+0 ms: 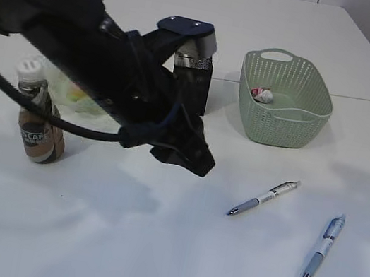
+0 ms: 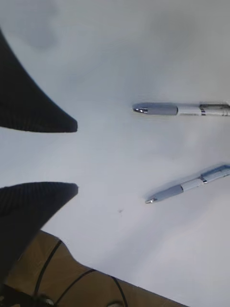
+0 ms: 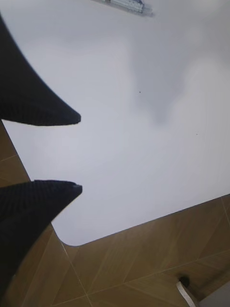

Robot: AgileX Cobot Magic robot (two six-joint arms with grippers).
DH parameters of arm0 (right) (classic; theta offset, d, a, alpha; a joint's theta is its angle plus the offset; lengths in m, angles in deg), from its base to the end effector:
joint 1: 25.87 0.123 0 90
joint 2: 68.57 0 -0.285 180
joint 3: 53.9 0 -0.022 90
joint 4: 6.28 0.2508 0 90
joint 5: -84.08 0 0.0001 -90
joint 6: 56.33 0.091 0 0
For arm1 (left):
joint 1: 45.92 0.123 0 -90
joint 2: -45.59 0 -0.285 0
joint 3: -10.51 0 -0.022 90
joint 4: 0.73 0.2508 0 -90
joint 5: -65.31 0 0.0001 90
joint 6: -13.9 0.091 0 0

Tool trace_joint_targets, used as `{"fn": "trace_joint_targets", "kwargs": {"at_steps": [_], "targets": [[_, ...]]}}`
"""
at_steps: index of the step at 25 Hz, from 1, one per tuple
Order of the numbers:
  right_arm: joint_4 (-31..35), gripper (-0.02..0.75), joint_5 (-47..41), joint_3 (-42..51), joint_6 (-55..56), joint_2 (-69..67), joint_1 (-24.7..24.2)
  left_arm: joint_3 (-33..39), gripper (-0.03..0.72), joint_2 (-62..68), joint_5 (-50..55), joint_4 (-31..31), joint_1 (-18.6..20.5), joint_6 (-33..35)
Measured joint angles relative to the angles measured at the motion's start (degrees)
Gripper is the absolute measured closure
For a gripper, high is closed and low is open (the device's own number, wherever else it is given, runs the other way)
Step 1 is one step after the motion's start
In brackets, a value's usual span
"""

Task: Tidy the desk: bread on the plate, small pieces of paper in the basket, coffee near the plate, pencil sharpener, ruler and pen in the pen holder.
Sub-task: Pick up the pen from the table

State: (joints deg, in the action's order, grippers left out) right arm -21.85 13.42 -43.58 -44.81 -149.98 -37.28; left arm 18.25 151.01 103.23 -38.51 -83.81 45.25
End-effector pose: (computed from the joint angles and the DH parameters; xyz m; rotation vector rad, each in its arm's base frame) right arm 0.2271 -0.0693 0.3356 0.4889 2.7682 -0.3818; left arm 0.2658 -0.2504 0.2504 0.9891 2.3942 -0.7449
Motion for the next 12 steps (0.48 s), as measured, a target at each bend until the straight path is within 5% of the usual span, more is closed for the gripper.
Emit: {"fn": "trace_joint_targets", "kwargs": {"at_steps": [12], "targets": [[-0.23,0.421,2.20,0.00,0.53,0.00,0.00,-13.34,0.445,13.12,-4.64,0.00,-3.24,3.33]]}}
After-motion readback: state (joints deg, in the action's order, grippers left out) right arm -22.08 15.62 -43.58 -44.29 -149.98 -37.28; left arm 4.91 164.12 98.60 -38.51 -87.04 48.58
